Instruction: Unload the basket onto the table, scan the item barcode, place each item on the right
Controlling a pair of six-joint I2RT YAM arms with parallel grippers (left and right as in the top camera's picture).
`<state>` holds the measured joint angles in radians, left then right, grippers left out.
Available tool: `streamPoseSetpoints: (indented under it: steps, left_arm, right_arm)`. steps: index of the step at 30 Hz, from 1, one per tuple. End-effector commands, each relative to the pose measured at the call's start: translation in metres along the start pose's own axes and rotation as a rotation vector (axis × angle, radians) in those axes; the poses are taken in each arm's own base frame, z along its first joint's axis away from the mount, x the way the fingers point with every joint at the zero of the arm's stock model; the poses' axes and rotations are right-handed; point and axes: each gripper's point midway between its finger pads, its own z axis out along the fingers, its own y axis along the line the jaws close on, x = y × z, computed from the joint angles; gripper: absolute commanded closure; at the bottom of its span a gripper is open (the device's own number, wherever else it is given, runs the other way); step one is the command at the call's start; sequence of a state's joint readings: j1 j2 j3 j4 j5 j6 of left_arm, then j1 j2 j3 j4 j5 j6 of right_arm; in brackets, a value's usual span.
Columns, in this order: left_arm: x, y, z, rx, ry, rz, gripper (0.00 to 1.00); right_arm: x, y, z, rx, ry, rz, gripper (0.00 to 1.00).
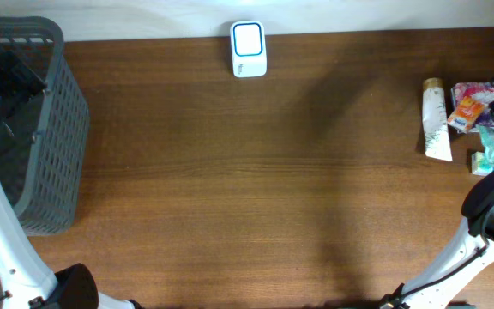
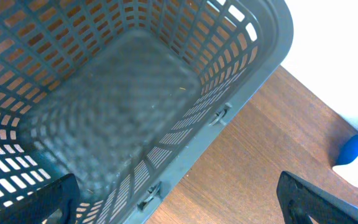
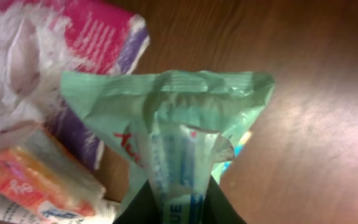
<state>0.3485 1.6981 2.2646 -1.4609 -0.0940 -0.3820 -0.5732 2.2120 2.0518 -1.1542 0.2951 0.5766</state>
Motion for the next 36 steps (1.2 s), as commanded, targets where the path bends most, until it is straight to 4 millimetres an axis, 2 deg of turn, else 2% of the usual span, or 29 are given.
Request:
streamPoseSetpoints:
  steps: [1, 2, 3, 5, 6, 9, 11, 12, 13, 15, 16, 19, 23, 24, 25, 28, 30, 36]
  left_arm:
    - [-0.003, 0.003, -0.002, -0.007, -0.012, 0.011, 0.01]
    - [-0.003, 0.003, -0.002, -0.007, -0.012, 0.011, 0.01]
    - [-0.003, 0.003, -0.002, -0.007, -0.012, 0.011, 0.01]
    - [-0.003, 0.003, -0.002, -0.007, -0.012, 0.011, 0.01]
    - [-0.003, 0.003, -0.002, -0.007, -0.012, 0.011, 0.01]
    - [-0.003, 0.003, -0.002, -0.007, -0.012, 0.011, 0.01]
    - [-0.003, 0.003, -0.002, -0.007, -0.012, 0.011, 0.01]
    - [-0.003, 0.003, -0.002, -0.007, -0.012, 0.011, 0.01]
    - [-0.003, 0.003, -0.002, -0.007, -0.012, 0.011, 0.01]
    - [-0.003, 0.003, -0.002, -0.007, -0.012, 0.011, 0.01]
    - [-0.003, 0.003, -0.002, -0.007, -0.012, 0.011, 0.01]
    - [-0.003, 0.003, -0.002, -0.007, -0.012, 0.011, 0.01]
    - [-0.003, 0.003, -0.002, -0.007, -0.012, 0.011, 0.01]
    - [-0.003, 0.003, -0.002, -0.007, -0.012, 0.011, 0.01]
    - [-0.003, 0.003, -0.002, -0.007, -0.012, 0.011, 0.01]
    - [-0.003, 0.003, -0.002, -0.007, -0.012, 0.011, 0.01]
    - [-0.003, 0.003, -0.002, -0.007, -0.012, 0.011, 0.01]
    - [-0.003, 0.003, -0.002, -0.007, -0.012, 0.011, 0.01]
  right_arm:
    - [0.013, 0.018, 0.006, -0.043, 0.022, -0.082, 0.76]
    - [0.015, 0.023, 0.004, -0.047, 0.02, -0.091, 0.75]
    - [0.017, 0.024, 0.003, -0.047, 0.022, -0.096, 0.69]
    - [0.021, 0.02, -0.004, -0.04, 0.034, -0.103, 0.43]
    - [0.021, 0.016, -0.013, -0.039, 0.036, -0.103, 0.41]
    - [0.019, 0.008, -0.057, -0.096, 0.008, -0.076, 0.4]
    - [0.022, 0.011, -0.099, -0.207, -0.008, -0.068, 0.4]
    - [0.028, 0.011, -0.131, -0.267, -0.03, -0.075, 0.4]
    - [0.033, 0.009, -0.149, -0.284, -0.052, -0.085, 0.4]
    - [0.048, 0.004, -0.181, -0.32, -0.085, -0.122, 0.4]
    - [0.064, 0.002, -0.2, -0.347, -0.108, -0.171, 0.4]
    - [0.107, -0.006, -0.225, -0.408, -0.181, -0.267, 0.4]
    - [0.168, -0.047, -0.244, -0.543, -0.261, -0.294, 0.38]
    - [0.179, -0.058, -0.248, -0.568, -0.276, -0.293, 0.07]
    - [0.188, -0.07, -0.25, -0.578, -0.283, -0.29, 0.01]
    - [0.219, -0.109, -0.249, -0.557, -0.258, -0.299, 0.01]
    - [0.228, -0.122, -0.252, -0.557, -0.257, -0.299, 0.01]
    - [0.23, -0.126, -0.253, -0.558, -0.261, -0.298, 0.01]
